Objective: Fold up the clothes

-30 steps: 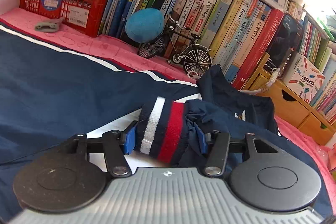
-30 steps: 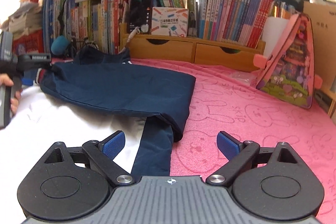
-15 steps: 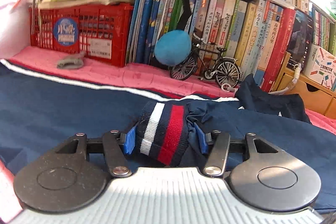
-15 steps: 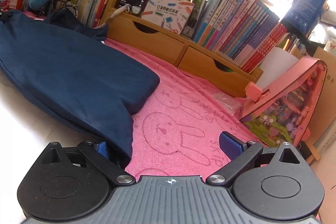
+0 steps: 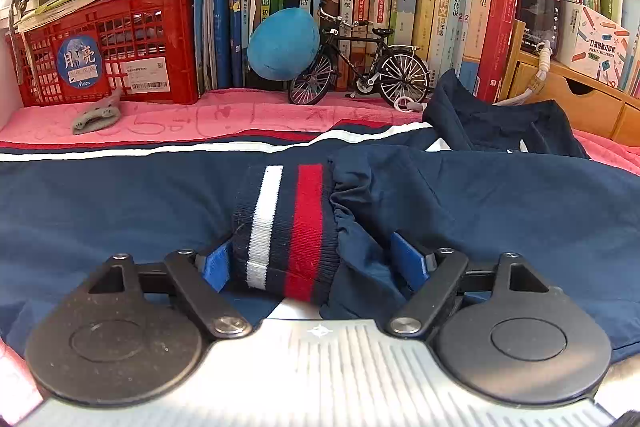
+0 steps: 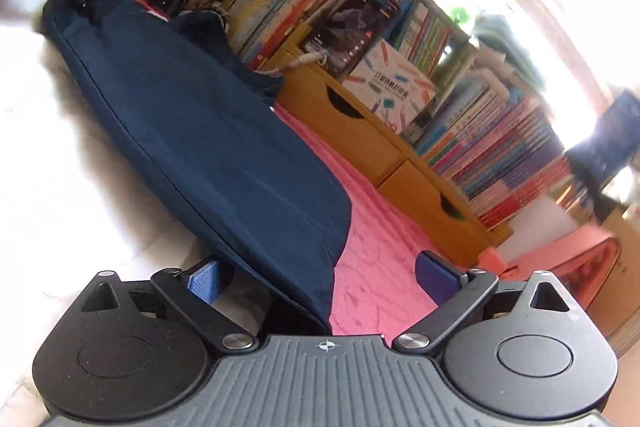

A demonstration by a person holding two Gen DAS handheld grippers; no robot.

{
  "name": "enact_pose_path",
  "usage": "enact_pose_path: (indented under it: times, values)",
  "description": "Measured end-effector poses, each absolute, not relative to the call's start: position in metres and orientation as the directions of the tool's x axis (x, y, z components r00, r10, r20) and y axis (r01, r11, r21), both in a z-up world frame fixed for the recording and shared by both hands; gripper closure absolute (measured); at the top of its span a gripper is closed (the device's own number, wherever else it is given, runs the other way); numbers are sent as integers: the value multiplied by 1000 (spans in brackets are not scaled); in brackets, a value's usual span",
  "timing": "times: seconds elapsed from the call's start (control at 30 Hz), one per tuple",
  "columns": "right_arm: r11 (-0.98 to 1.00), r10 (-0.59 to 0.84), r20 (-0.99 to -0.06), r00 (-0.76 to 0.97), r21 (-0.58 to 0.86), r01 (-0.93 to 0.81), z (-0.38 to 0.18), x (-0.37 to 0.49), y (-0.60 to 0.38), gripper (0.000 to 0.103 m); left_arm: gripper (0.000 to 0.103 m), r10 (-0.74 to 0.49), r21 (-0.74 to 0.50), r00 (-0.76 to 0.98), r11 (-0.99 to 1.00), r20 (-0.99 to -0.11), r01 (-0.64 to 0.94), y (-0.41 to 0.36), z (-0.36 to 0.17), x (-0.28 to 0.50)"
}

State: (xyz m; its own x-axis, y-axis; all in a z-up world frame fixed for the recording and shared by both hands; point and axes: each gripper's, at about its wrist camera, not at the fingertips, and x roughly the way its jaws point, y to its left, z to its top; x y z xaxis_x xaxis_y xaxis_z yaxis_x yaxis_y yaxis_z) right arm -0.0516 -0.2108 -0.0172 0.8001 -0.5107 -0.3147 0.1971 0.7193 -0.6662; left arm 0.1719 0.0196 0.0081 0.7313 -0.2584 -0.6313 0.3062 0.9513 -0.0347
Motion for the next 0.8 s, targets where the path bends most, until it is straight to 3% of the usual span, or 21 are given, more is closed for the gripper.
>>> enact_pose_path:
  times: [0.07,0.13,0.23,0.37,0.47,0.57,0.8]
  values:
    - [729,-573,-329,750,-623,283,-19,-52,-243,23,6,-289,-45,714,939,-637,340,20,7,173]
    - [758,-596,-379,708,-556,341,-23,-54,-277,15,2,-303,-35,701,929,-646,369,16,7,174]
    - [804,-567,-447,692,-483,347,-23,-59,-296,12,0,-287,-7,700,927,-654,374,11,6,173]
    - [752,-567,-422,707,-615,236,-14,-62,-262,12,0,-291,-10,697,926,-656,377,11,5,174]
    - [800,-447,-451,773,-589,118,11,-73,-238,6,0,-294,-13,695,925,-656,379,11,5,174]
    - [885,-323,-491,809,-460,74,29,-63,-218,0,0,-294,-12,696,925,-656,379,11,5,174]
    - [992,-126,-537,834,-73,102,45,2,-186,4,0,-287,-6,698,927,-656,376,11,5,174]
